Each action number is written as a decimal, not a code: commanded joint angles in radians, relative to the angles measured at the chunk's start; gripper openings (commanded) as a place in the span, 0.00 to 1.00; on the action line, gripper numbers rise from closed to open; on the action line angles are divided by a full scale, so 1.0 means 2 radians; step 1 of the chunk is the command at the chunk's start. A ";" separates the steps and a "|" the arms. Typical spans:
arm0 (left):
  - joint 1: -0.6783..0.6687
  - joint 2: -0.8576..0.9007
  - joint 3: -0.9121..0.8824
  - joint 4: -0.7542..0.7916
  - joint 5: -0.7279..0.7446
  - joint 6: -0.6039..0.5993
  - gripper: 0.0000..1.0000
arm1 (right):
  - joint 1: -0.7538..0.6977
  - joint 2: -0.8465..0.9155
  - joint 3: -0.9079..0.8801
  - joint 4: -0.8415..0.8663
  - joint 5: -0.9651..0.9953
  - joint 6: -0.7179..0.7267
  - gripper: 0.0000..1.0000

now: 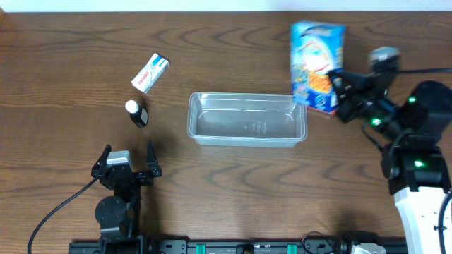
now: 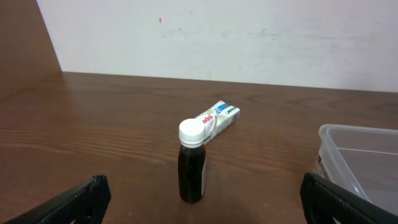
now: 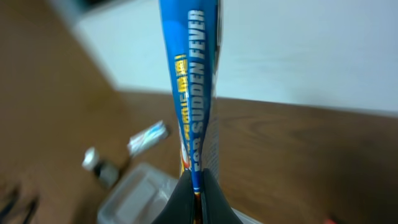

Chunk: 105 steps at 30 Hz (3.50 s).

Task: Pack container
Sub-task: 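Lift the blue-and-white box and carry it over the container, then lower the blue box into the container's right side and release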

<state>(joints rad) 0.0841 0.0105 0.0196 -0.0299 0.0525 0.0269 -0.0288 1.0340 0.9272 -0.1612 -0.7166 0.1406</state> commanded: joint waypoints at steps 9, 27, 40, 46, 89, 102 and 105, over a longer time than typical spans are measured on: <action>0.002 -0.003 -0.008 -0.019 -0.004 0.001 0.98 | 0.160 0.056 0.007 -0.064 0.127 -0.542 0.01; 0.002 -0.003 -0.008 -0.019 -0.004 0.001 0.98 | 0.233 0.190 0.007 -0.051 0.280 -0.602 0.01; 0.002 -0.003 -0.008 -0.019 -0.004 0.001 0.98 | 0.233 0.224 0.007 -0.082 0.290 -0.634 0.01; 0.002 -0.003 -0.008 -0.019 -0.004 0.001 0.98 | 0.233 0.251 0.007 -0.071 0.290 -0.645 0.01; 0.002 -0.003 -0.008 -0.019 -0.004 0.001 0.98 | 0.227 0.301 0.007 -0.033 0.276 -0.661 0.34; 0.002 -0.003 -0.008 -0.019 -0.004 0.001 0.98 | 0.232 0.274 0.007 0.010 0.276 -0.629 0.54; 0.002 -0.003 -0.008 -0.019 -0.004 0.001 0.98 | 0.232 0.253 0.007 0.019 0.275 -0.623 0.56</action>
<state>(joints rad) 0.0841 0.0101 0.0196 -0.0299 0.0525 0.0269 0.4213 1.5993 0.9348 -0.1356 -0.1566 -1.1419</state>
